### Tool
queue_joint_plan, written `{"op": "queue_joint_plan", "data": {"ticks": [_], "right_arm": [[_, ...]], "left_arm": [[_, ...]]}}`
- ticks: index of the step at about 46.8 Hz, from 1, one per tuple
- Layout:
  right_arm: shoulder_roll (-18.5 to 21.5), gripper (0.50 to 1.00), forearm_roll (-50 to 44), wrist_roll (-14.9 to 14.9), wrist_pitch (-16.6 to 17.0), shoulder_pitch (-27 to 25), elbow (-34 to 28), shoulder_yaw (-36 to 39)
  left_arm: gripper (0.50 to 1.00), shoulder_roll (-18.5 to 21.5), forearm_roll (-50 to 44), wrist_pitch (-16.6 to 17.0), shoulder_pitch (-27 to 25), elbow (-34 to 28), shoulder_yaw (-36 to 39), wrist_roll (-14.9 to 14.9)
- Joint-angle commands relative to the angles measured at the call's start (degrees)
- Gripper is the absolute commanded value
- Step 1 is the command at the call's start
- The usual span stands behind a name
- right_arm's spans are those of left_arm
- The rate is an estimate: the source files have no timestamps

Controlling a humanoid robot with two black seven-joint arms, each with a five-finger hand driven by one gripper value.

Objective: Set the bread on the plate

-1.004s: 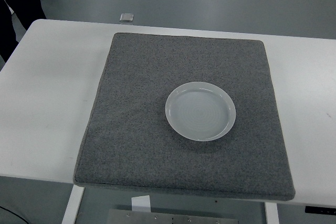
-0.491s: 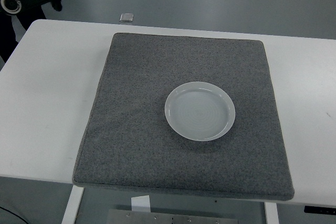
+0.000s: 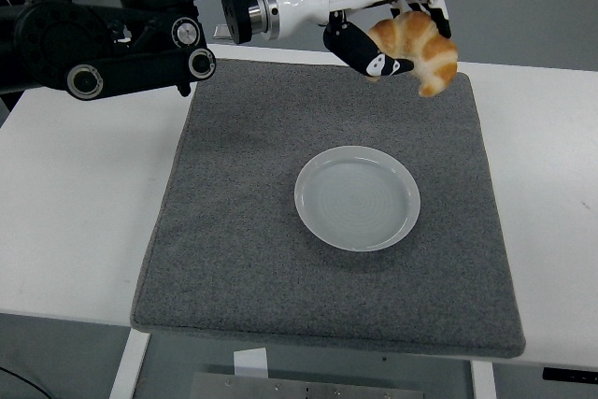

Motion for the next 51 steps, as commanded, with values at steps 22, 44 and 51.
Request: {"op": "queue_joint_plan", "data": {"ticks": [22, 44, 51], "right_arm": [[0.0, 0.952, 0.0, 0.0, -0.1, 0.0, 0.0, 0.0], [0.0, 0.952, 0.0, 0.0, -0.1, 0.0, 0.0, 0.0], [0.0, 0.952, 0.0, 0.0, -0.1, 0.0, 0.0, 0.0]], "left_arm": [[0.500, -6.6, 8.8, 5.9, 17.6, 4.9, -1.0, -2.6], [0.500, -10.9, 8.0, 6.4, 23.9, 12.1, -1.0, -4.1], [0.500, -10.9, 8.1, 6.5, 25.1, 12.4, -1.0, -4.1]]}}
